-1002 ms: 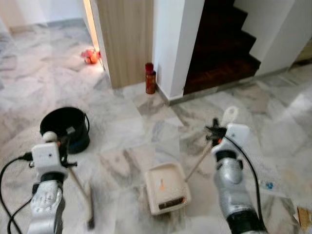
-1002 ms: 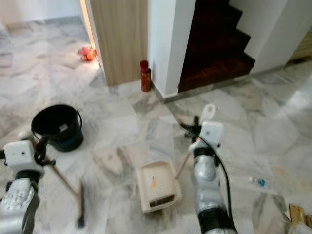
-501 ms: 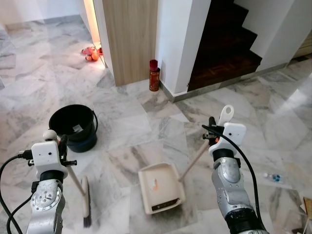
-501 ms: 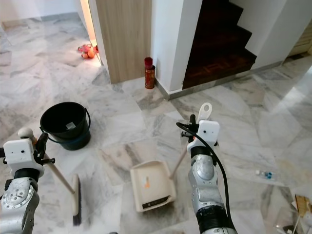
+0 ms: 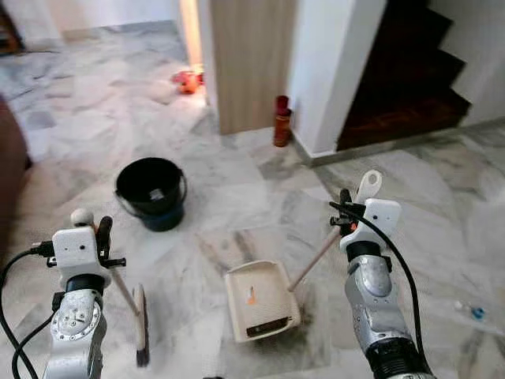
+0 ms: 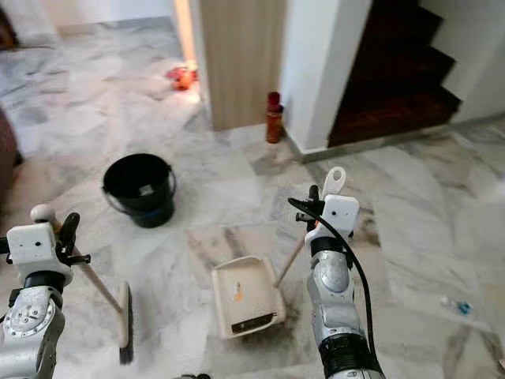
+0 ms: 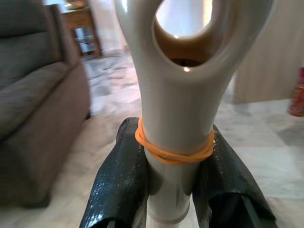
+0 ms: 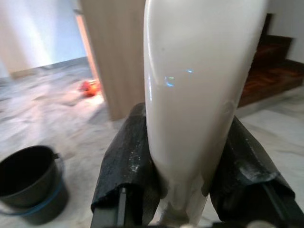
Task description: Sweep floor
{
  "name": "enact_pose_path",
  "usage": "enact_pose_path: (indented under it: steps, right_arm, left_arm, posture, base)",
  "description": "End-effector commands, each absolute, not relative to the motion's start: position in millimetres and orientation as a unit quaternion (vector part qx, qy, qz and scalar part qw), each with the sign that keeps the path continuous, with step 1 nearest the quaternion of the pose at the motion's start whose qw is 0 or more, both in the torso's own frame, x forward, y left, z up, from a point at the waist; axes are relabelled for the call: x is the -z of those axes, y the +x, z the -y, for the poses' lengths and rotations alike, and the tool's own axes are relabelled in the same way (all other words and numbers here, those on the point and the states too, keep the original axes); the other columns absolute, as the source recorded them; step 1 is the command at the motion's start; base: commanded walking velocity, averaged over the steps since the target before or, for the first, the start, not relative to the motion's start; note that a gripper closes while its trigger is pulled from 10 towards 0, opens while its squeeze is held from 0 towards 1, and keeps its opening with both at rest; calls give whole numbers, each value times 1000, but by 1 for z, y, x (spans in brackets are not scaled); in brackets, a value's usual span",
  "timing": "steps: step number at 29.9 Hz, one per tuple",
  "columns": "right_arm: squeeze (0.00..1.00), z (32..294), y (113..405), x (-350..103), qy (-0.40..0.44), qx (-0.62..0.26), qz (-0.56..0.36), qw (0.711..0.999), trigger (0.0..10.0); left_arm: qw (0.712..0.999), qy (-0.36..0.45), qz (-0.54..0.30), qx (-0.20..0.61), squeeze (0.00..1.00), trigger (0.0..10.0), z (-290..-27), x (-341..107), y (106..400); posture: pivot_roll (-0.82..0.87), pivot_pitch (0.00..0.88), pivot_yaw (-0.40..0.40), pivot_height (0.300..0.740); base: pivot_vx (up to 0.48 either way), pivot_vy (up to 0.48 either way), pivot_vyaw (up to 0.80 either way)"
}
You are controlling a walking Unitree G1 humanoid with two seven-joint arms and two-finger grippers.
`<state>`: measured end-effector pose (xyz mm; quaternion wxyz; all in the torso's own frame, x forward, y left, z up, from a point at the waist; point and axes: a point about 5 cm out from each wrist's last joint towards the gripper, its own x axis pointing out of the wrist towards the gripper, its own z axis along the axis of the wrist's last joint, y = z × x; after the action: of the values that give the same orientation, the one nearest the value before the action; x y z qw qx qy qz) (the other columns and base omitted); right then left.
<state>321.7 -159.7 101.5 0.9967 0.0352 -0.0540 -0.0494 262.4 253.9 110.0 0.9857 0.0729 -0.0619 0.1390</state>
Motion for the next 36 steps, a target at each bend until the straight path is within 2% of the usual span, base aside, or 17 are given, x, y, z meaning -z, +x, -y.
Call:
enact_pose_path:
  steps: [1, 9, 18, 24, 33, 36]
  right_arm:
    - [0, 157, 324, -112, 41, 44, 78, 995, 10000]
    - [0, 157, 323, -111, 43, 43, 78, 995, 10000]
    - [0, 157, 324, -110, 46, 36, 74, 996, 10000]
    - [0, 155, 324, -111, 42, 29, 73, 996, 10000]
    - [0, 151, 323, -111, 45, 15, 75, 996, 10000]
    - [0, 152, 323, -112, 55, 16, 78, 995, 10000]
  left_arm:
    - [984, 87, 76, -137, 0, 10000, -255, -116, 263]
    - [984, 86, 76, -134, 0, 10000, -254, -117, 263]
    - [985, 86, 69, -135, 0, 10000, -254, -115, 264]
    - [984, 89, 65, -139, 0, 10000, -256, -115, 264]
    - [984, 90, 65, -140, 0, 10000, -256, -115, 263]
    - [984, 90, 64, -140, 0, 10000, -255, -115, 263]
  posture:
    - [132, 67, 14, 740]
    - [131, 61, 16, 740]
    - [130, 68, 13, 740]
    - [133, 75, 9, 740]
    - [135, 83, 8, 740]
    - [136, 89, 7, 740]
  base:
    - [0, 0, 800]
    - [0, 0, 800]
    - [0, 0, 0]
    - [283, 0, 0]
    - [348, 0, 761]
    - [350, 0, 0]
